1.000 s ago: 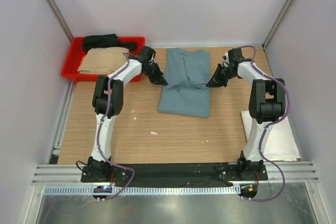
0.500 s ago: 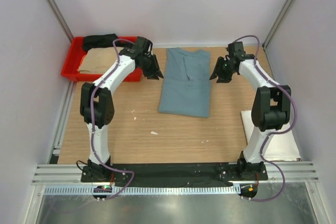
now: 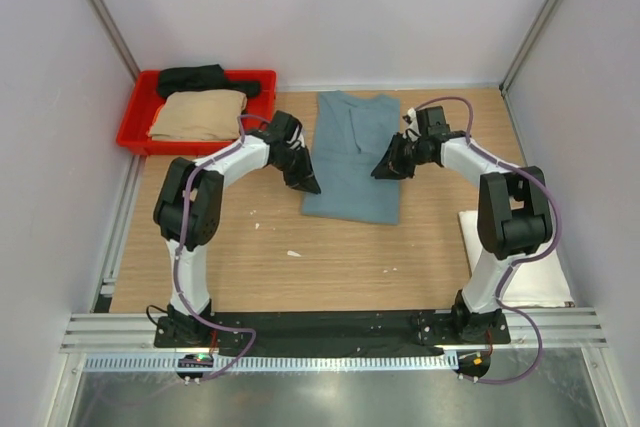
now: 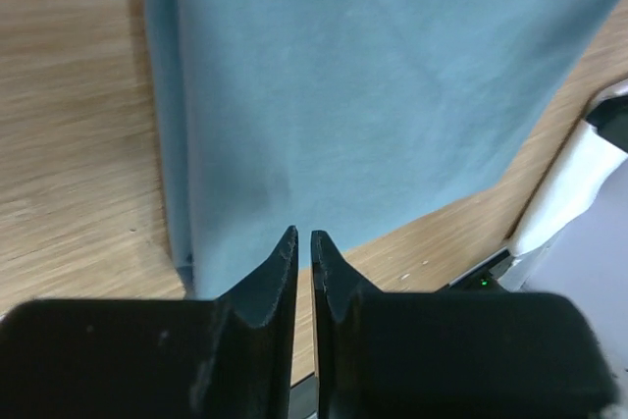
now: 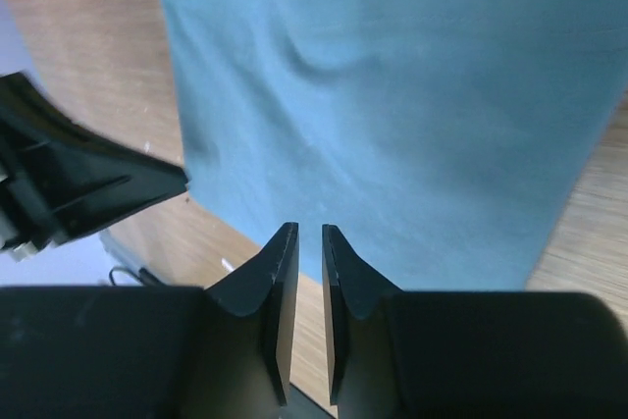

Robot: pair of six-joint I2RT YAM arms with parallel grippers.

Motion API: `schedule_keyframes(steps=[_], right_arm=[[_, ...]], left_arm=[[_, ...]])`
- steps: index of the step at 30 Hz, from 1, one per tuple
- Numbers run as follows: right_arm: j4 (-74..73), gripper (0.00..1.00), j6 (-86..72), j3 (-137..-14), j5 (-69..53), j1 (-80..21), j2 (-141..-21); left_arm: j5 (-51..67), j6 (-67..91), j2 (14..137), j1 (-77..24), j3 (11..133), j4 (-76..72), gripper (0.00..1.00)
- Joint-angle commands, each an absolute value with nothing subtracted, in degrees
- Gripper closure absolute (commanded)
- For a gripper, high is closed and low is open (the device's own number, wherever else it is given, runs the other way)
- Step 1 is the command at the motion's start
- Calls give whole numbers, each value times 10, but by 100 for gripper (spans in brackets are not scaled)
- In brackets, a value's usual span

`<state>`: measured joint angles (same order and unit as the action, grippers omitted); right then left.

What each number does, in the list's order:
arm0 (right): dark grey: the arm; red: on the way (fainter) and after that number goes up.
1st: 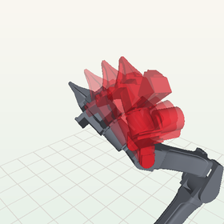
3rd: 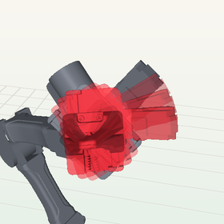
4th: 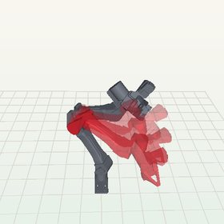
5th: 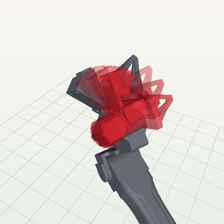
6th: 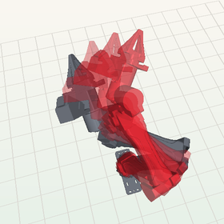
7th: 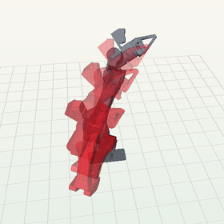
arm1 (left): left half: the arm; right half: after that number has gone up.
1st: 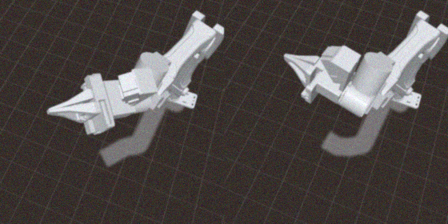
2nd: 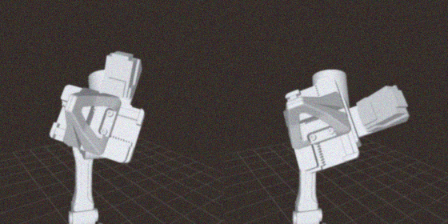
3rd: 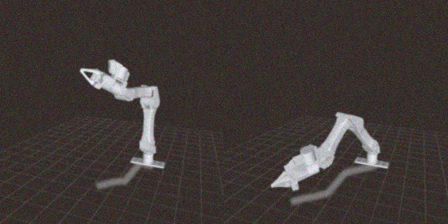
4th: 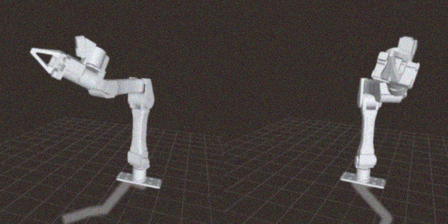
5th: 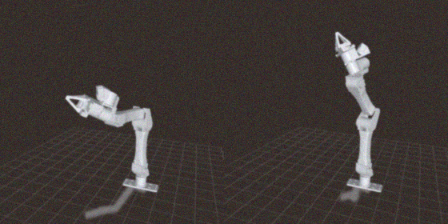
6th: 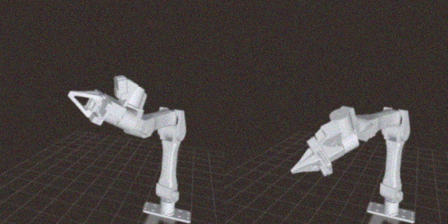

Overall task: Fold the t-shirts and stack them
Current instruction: Fold the tshirt

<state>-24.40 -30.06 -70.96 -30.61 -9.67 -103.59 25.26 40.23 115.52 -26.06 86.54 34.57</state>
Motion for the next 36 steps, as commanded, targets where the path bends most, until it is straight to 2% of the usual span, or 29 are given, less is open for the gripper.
schedule_keyframes(steps=[1,14,23,30,33,36], right_arm=[[-214,79,-286,-692,-409,-115,-1032],[-228,85,-238,-585,-391,-118,-1034],[-286,84,-195,-556,-355,-93,-990],[-348,79,-176,-534,-297,-77,-919],[-371,75,-174,-551,-309,-78,-887],[-329,66,-208,-562,-331,-78,-877]], left_arm=[[271,396,1127,-259,809,300,90],[225,367,1116,-262,719,305,93],[232,400,1094,-333,667,302,94],[193,371,1026,-349,649,360,92],[178,363,1004,-349,695,393,87],[178,365,1010,-347,753,401,84]])
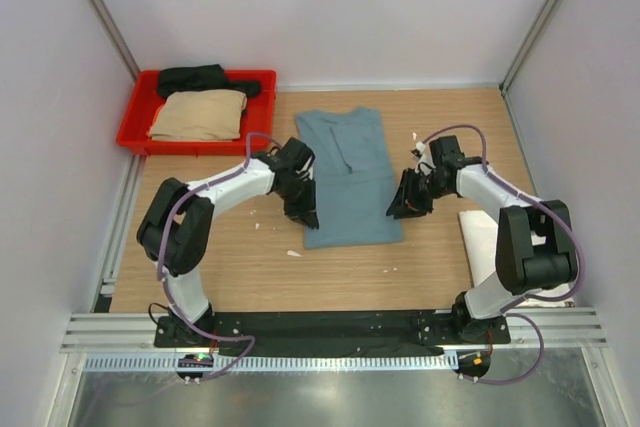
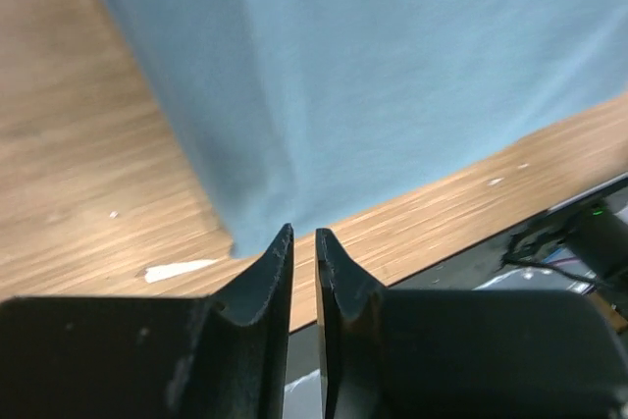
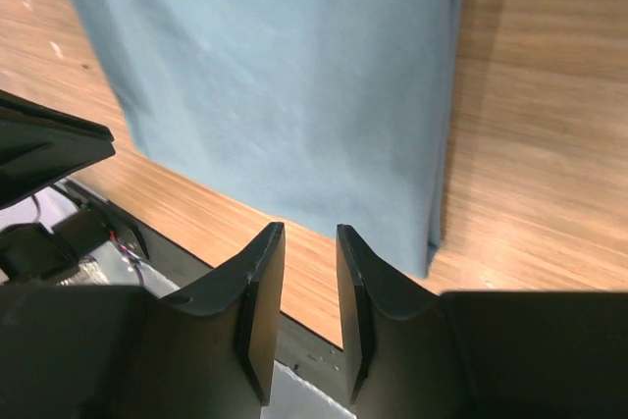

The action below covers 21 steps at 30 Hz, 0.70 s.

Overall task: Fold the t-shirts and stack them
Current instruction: Fold the tshirt

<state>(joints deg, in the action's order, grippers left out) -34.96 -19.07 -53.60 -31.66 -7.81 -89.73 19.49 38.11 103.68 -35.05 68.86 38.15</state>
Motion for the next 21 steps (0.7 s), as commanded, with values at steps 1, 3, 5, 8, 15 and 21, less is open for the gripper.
schedule_keyframes(steps=[1,3,5,8,15,21], right_arm=[[-308,66,-222,-564,-339,-77,-881],[-222,65,-277,-570,-359,-77,-905],[-141,66,-314,-577,-378,-76,-946],[-78,78,-359,-605,-390,-77,-1001],[-36,89,-376,-663,-410,-67,-1095],[-31,89,-353,-679,-415,-60,-1148]], left_arm=[[181,370,1017,-345,765,396,84],[198,382,1033,-336,796,371,86],[224,404,1061,-321,815,337,87],[256,427,1093,-302,828,268,88],[266,466,1149,-251,802,192,91],[244,439,1152,-223,755,194,91]])
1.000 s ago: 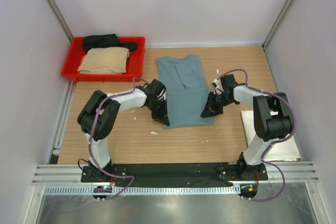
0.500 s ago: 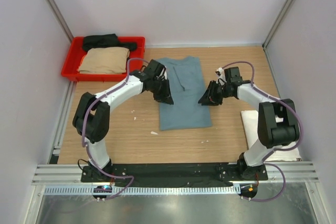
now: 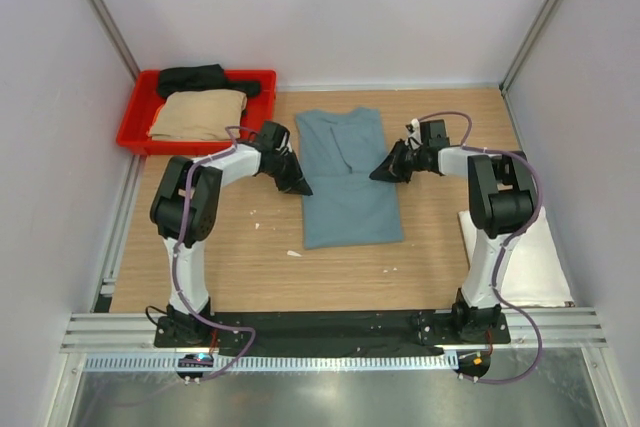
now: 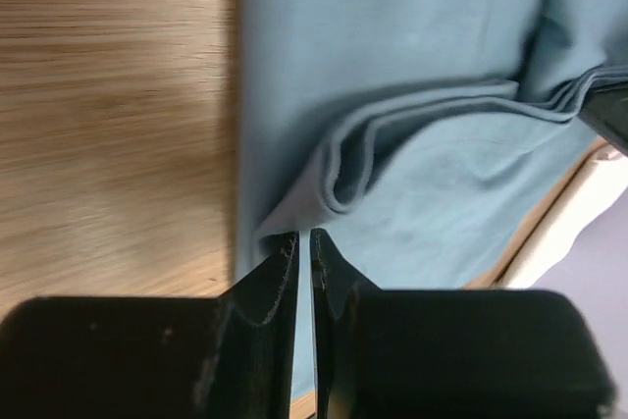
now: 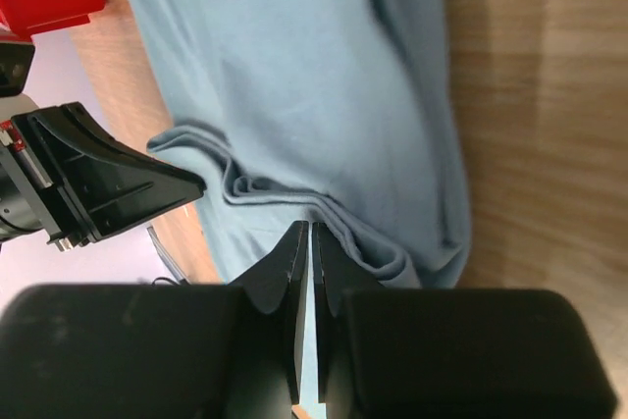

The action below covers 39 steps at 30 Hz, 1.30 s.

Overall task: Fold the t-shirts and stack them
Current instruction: Fold the tshirt

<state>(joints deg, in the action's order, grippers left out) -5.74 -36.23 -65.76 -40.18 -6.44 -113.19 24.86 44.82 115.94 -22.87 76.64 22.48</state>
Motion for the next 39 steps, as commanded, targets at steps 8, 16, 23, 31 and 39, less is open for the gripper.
schedule_keyframes(steps=[8,16,23,31,39], right_arm=[[-105,74,-320,-710,-403,-49,-1130],[-361,34,-214,-721,-252,-50,-981],[-262,32,-321,-468,-241,-50,-757],[-143,32,-484,-235,-229,-51,-533],[-32,31,-605,-90,-193,-53,-430]], left_arm=[[224,391,1112,-209,744,244,87],[178,372,952,-218,691,383,57],[267,589,820,-219,470,205,67],[230,777,748,-243,348,50,61],[194,859,730,-262,293,6,59]])
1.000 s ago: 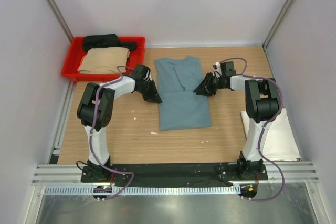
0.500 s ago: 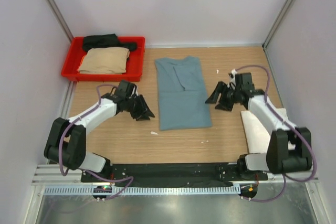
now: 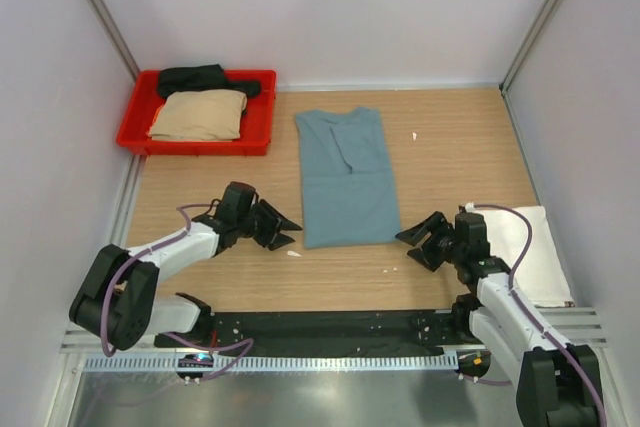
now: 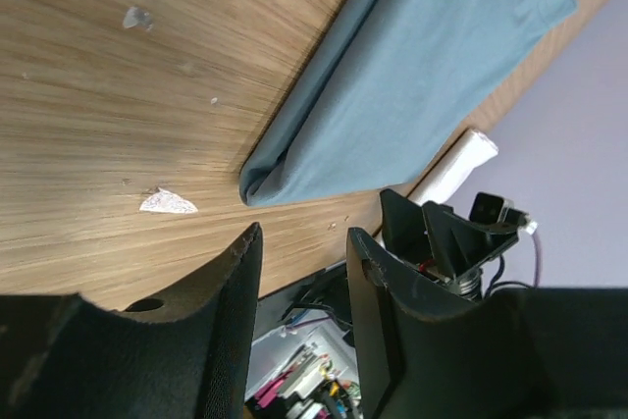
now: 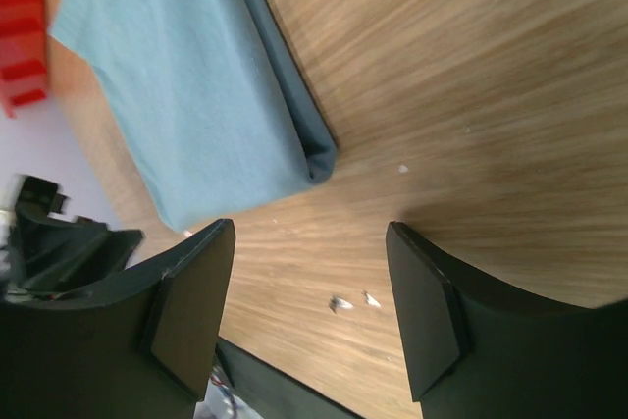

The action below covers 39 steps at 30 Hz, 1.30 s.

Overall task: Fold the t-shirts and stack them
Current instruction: Fold the tshirt

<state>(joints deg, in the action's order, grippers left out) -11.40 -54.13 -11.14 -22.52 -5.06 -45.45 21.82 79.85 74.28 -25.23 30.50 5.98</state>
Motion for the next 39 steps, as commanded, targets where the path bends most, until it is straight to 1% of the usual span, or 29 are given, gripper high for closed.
schedule_keyframes(steps=[1,7,13,18,20,21,23,24,26,27,30,35,39], right_arm=[[-7,32,-619,-71,-192,-52,-427],[-7,38,-599,-71,-188,-53,-471],[-54,41,-540,-115,-201,-53,-537],[-38,44,-513,-124,-228,-52,-590],[-87,44,-468,-152,-215,-53,-606],[-124,44,-413,-180,-205,-53,-613],[-143,43,-362,-200,-210,-52,-629],[-175,43,-329,-226,-209,-52,-661],[-174,43,-330,-235,-235,-53,-692],[-196,43,-331,-246,-224,-53,-709],[-199,43,-333,-252,-211,-52,-705],[-216,43,-297,-292,-177,-53,-714],[-224,46,-271,-321,-192,-54,-751]], left_arm=[[188,867,729,-264,283,-1,59],[174,870,729,-265,279,-18,59],[179,782,771,-266,337,90,58],[196,773,809,-276,343,104,57],[186,726,810,-276,358,124,57],[177,699,811,-277,392,168,57],[171,625,821,-278,423,200,56],[171,601,830,-279,452,236,56],[164,556,851,-285,471,260,55],[163,551,857,-286,474,268,55],[175,536,872,-289,472,252,52],[184,517,915,-297,483,243,52],[185,511,939,-305,491,226,52]])
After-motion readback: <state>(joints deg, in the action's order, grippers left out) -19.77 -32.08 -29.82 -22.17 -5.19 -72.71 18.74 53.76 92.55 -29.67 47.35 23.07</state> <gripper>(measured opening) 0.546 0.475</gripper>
